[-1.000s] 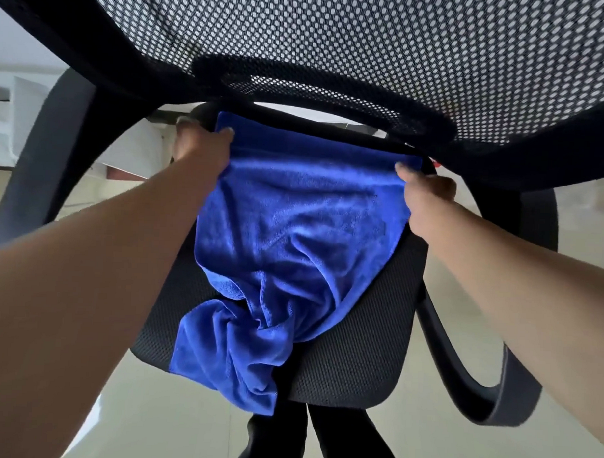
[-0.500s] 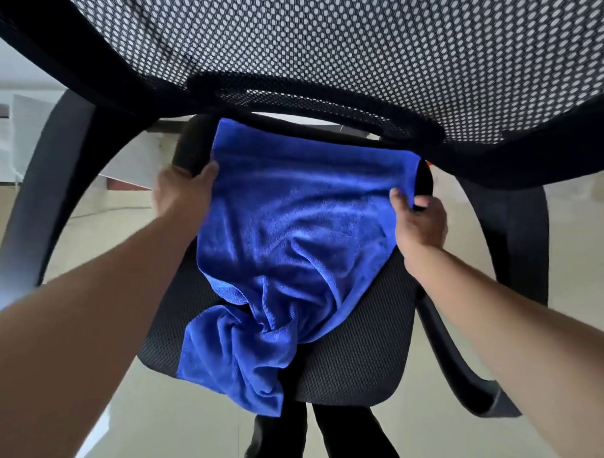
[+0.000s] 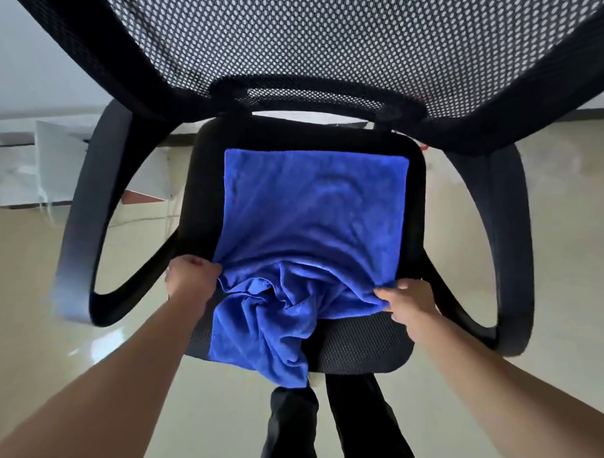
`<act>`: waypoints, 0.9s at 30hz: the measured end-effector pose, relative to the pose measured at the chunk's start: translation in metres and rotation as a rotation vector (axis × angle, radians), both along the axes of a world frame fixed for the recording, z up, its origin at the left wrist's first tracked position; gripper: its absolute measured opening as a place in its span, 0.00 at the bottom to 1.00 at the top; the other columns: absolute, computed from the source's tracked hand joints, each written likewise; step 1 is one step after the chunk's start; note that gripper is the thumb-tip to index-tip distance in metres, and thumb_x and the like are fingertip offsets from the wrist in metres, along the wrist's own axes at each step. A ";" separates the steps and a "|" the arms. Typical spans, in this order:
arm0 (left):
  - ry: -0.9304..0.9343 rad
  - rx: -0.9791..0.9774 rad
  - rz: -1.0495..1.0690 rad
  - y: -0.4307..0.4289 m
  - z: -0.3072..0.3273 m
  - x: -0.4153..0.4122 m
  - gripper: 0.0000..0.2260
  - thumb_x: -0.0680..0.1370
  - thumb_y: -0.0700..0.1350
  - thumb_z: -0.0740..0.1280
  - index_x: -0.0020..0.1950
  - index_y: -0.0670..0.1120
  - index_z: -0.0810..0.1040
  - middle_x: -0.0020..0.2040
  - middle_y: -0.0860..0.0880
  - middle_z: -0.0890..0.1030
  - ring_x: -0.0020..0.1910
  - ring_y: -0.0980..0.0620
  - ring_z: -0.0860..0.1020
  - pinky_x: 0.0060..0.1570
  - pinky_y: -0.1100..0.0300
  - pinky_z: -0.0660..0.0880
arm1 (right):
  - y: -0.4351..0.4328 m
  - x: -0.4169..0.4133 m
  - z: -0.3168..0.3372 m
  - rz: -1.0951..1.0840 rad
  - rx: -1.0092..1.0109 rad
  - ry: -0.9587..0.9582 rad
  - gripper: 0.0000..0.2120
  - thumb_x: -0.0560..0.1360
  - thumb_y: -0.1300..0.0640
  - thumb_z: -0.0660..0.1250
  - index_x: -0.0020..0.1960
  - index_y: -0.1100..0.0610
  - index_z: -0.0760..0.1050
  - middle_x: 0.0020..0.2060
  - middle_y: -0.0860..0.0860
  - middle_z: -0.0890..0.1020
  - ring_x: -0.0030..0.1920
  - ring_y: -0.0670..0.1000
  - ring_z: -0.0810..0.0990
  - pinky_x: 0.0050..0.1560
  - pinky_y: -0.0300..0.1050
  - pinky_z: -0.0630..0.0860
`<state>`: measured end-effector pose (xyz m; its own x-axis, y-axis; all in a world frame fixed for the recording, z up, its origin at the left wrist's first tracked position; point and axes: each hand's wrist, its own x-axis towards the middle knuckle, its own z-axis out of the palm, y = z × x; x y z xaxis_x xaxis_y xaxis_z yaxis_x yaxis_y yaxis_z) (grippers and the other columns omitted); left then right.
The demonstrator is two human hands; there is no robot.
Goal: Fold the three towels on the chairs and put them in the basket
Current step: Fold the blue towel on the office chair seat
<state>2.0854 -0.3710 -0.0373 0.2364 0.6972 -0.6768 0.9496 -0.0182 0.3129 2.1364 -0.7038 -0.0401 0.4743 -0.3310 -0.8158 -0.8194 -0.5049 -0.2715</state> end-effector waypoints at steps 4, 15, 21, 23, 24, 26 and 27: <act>-0.034 0.006 -0.064 0.007 0.008 0.018 0.06 0.67 0.46 0.73 0.37 0.47 0.77 0.36 0.43 0.80 0.36 0.43 0.77 0.44 0.50 0.78 | 0.001 0.018 0.021 0.305 -0.123 -0.049 0.13 0.65 0.52 0.74 0.33 0.62 0.77 0.28 0.60 0.77 0.30 0.58 0.76 0.32 0.48 0.70; -0.286 -0.126 -0.091 0.029 -0.022 0.161 0.11 0.65 0.53 0.76 0.37 0.50 0.77 0.35 0.50 0.79 0.31 0.52 0.75 0.32 0.62 0.70 | 0.037 0.168 -0.002 -0.003 -0.044 -0.433 0.19 0.69 0.46 0.74 0.30 0.52 0.66 0.26 0.49 0.67 0.30 0.53 0.68 0.35 0.51 0.74; -0.376 0.047 0.006 0.037 -0.032 0.189 0.08 0.60 0.48 0.74 0.30 0.51 0.74 0.35 0.50 0.79 0.37 0.50 0.78 0.42 0.56 0.78 | 0.027 0.186 -0.019 0.050 -0.181 -0.477 0.12 0.76 0.50 0.67 0.42 0.59 0.78 0.36 0.52 0.78 0.38 0.52 0.75 0.42 0.49 0.76; -0.389 0.104 -0.015 0.039 -0.034 0.193 0.09 0.58 0.50 0.73 0.28 0.52 0.73 0.35 0.47 0.80 0.36 0.49 0.78 0.41 0.54 0.78 | 0.027 0.188 -0.020 0.121 -0.220 -0.491 0.12 0.76 0.49 0.67 0.44 0.58 0.79 0.37 0.52 0.79 0.40 0.53 0.78 0.45 0.51 0.77; -0.380 0.153 -0.035 0.037 -0.032 0.193 0.09 0.58 0.50 0.73 0.29 0.53 0.72 0.38 0.45 0.82 0.37 0.47 0.79 0.42 0.52 0.80 | 0.028 0.187 -0.020 0.153 -0.232 -0.496 0.11 0.75 0.48 0.67 0.45 0.57 0.79 0.38 0.52 0.79 0.42 0.54 0.79 0.46 0.50 0.76; -0.358 0.241 -0.108 0.026 -0.021 0.187 0.09 0.63 0.49 0.73 0.36 0.51 0.74 0.44 0.45 0.82 0.42 0.45 0.80 0.45 0.51 0.80 | 0.031 0.181 -0.017 0.206 -0.252 -0.529 0.12 0.75 0.47 0.67 0.51 0.55 0.77 0.45 0.51 0.81 0.47 0.54 0.78 0.46 0.47 0.73; -0.343 0.303 -0.187 0.018 -0.016 0.180 0.08 0.66 0.47 0.71 0.41 0.50 0.75 0.46 0.45 0.82 0.45 0.45 0.80 0.45 0.53 0.78 | 0.031 0.174 -0.015 0.246 -0.274 -0.562 0.13 0.74 0.47 0.68 0.54 0.54 0.75 0.50 0.51 0.80 0.50 0.54 0.78 0.47 0.47 0.72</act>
